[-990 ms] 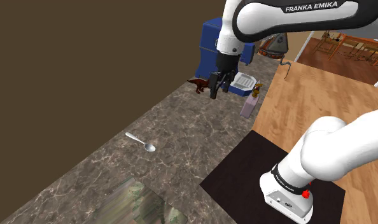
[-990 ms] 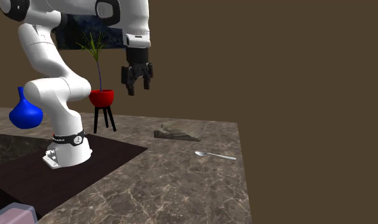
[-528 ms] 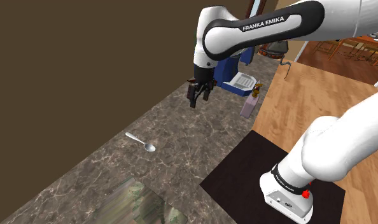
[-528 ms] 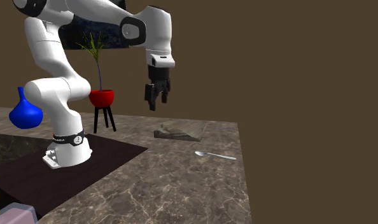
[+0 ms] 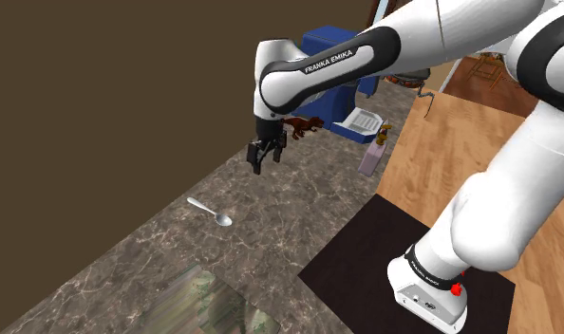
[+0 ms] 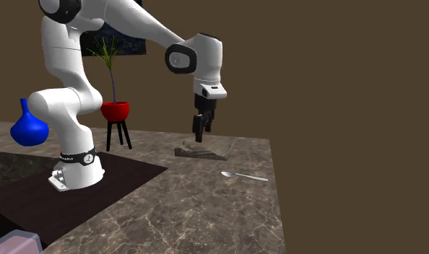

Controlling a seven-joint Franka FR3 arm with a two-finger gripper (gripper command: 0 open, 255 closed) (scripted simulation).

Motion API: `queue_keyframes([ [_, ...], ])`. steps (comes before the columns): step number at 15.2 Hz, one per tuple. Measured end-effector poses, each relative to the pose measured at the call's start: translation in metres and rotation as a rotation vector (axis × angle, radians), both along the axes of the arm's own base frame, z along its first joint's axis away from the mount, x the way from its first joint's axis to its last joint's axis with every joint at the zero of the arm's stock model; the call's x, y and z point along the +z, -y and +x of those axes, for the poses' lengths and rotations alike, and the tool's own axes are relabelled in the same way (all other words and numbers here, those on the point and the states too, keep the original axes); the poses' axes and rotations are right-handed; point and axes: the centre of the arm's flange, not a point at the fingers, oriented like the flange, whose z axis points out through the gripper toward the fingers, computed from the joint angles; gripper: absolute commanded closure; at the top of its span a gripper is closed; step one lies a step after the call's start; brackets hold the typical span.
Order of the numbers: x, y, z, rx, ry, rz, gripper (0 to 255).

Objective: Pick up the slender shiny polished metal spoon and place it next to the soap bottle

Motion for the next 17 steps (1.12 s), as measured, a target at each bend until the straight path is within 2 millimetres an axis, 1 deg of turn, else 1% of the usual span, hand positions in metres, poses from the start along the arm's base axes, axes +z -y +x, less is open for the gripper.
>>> queue_keyframes([
  [3,-0.021,-0.024,0.022,0.016,-0.003,0.002,0],
  [5,-0.040,-0.036,0.036,0.027,-0.005,0.003,0],
  [8,-0.068,-0.059,0.060,0.044,-0.008,0.005,0],
  [9,-0.076,-0.069,0.065,0.049,-0.009,0.006,0],
  [10,-0.084,-0.075,0.074,0.055,-0.010,0.006,0],
  [13,-0.106,-0.097,0.094,0.071,-0.012,0.009,0],
  [15,-0.127,-0.113,0.110,0.082,-0.014,0.010,0],
  [17,-0.141,-0.129,0.125,0.092,-0.016,0.011,0],
])
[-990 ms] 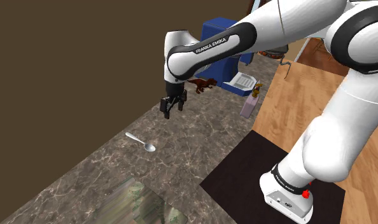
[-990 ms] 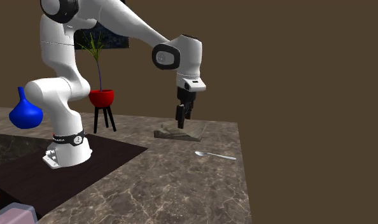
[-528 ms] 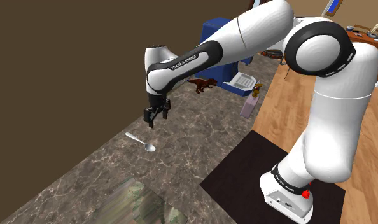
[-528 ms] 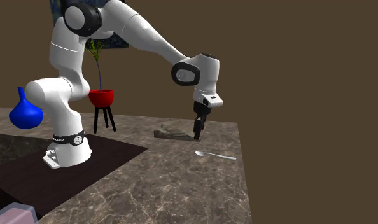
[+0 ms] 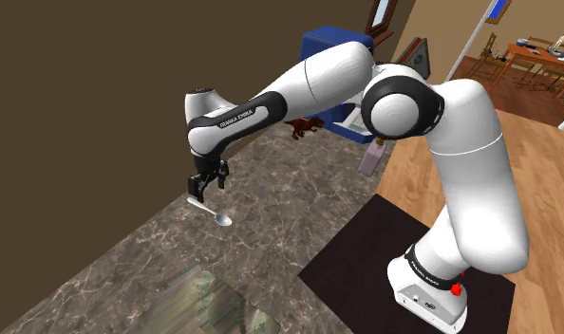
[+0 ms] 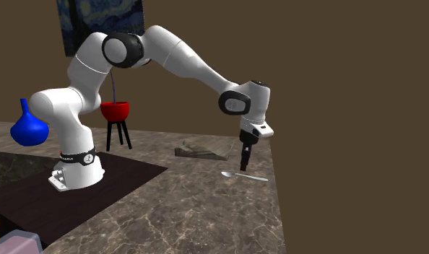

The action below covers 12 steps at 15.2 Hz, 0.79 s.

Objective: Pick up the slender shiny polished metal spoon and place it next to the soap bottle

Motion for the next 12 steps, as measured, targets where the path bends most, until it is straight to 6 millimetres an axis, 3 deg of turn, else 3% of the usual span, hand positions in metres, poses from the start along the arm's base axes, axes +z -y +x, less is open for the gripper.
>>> queue_keyframes([
  [2,-0.013,-0.013,0.013,0.010,-0.002,0.001,0],
  [9,-0.054,-0.022,0.010,0.014,-0.003,0.001,0],
  [12,-0.060,-0.023,0.009,0.014,-0.003,0.001,0],
])
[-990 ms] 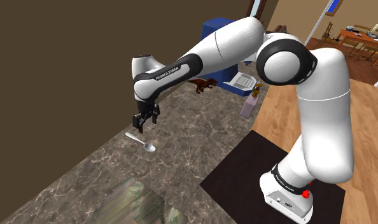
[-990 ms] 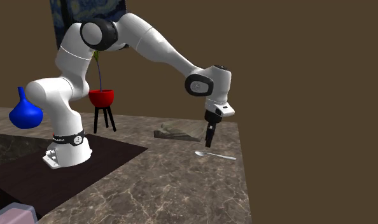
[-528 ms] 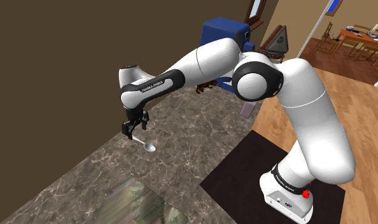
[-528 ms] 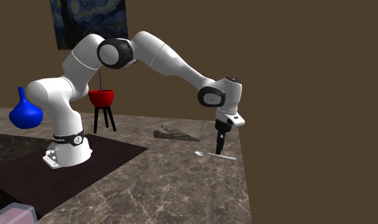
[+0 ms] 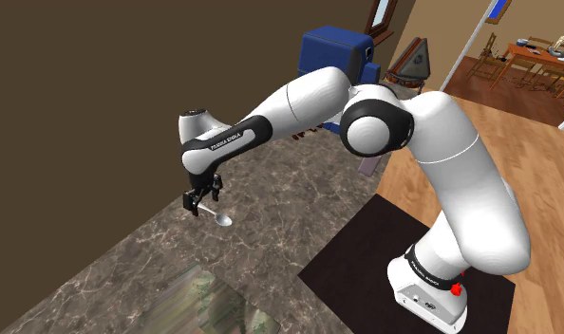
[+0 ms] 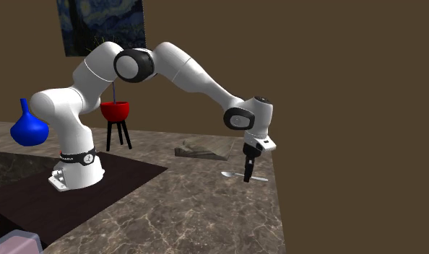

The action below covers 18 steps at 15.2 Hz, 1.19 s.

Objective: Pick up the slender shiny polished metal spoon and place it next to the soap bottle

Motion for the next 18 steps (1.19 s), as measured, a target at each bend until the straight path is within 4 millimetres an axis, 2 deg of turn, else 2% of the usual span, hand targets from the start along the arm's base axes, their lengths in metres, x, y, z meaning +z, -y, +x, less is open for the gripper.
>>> queue_keyframes([
  [4,-0.001,0.000,0.000,0.000,0.000,0.000,0],
  [5,-0.001,0.000,0.000,0.000,0.000,0.000,255],
  [15,0.001,0.001,0.002,-0.002,0.003,0.000,255],
  [18,0.010,0.000,0.000,0.000,0.001,0.000,255],
])
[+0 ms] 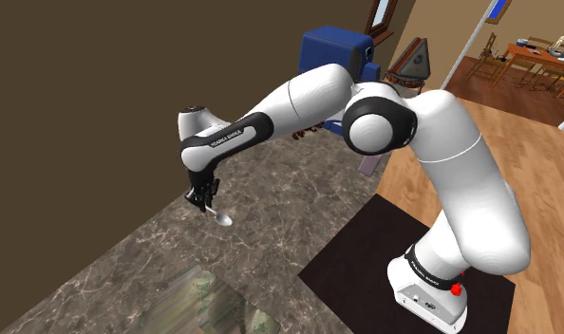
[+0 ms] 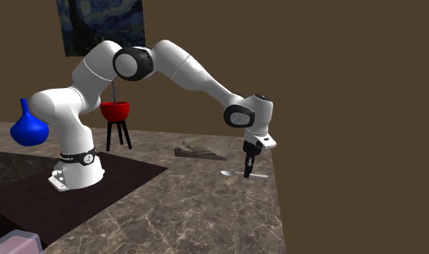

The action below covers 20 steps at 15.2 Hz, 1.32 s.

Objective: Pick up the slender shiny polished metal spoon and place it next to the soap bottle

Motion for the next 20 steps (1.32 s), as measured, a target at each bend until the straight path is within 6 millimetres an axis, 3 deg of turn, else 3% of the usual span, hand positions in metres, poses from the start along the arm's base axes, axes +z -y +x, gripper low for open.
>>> queue_keyframes([
  [20,0.105,0.001,0.001,0.000,0.000,0.000,255],
])
